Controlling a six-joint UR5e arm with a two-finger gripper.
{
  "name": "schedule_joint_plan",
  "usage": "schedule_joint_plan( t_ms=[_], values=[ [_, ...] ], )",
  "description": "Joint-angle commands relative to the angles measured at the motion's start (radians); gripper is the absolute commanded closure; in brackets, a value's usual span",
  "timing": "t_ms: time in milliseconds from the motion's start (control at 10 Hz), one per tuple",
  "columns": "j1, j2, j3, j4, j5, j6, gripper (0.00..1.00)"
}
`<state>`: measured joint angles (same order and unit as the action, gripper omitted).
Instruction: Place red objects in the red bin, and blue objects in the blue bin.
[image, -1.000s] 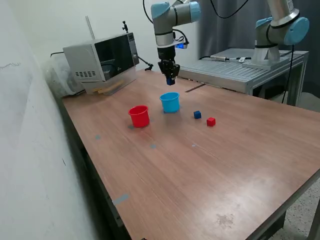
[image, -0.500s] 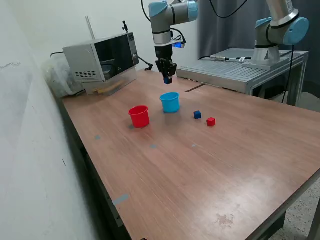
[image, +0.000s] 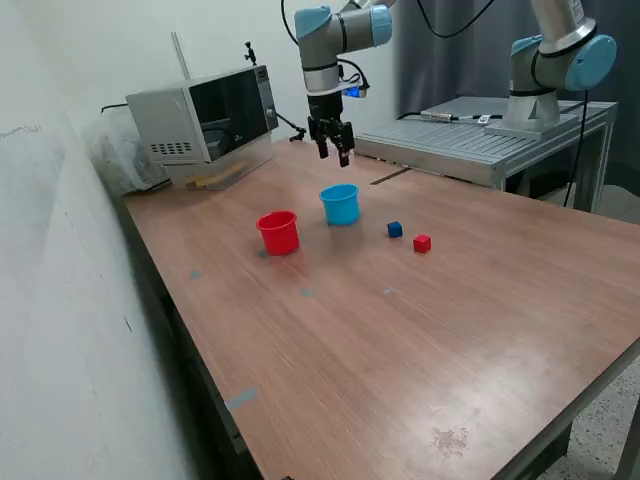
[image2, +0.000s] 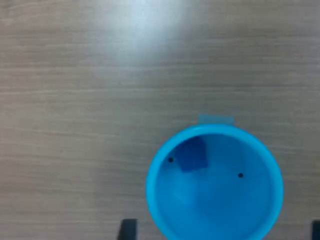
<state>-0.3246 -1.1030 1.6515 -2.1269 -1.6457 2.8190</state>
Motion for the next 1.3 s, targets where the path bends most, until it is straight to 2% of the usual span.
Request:
schedule_joint_plan(
  t_ms=[0,100,300,500,700,900,1000,1200],
  values=[
    [0.016,-0.006,0.014,0.002,-0.003,-0.001,0.00],
    [0.056,-0.058,0.025,0.004,-0.006,0.000,0.00],
    [0.158,-0.136,0.104,-0.001,-0.003,0.010,0.00],
    [0.261,-0.164,0.163,-0.001,0.000,0.023,0.00],
    [0.282,-0.161,0.165,-0.004,0.001,0.146,0.00],
    [0.352,-0.121,0.165,-0.019,0.006,0.241,0.00],
    [0.390,-0.094,0.156,-0.048,0.024,0.310,0.00],
    [0.450,-0.020,0.152,-0.089,0.035,0.324,0.00]
  ],
)
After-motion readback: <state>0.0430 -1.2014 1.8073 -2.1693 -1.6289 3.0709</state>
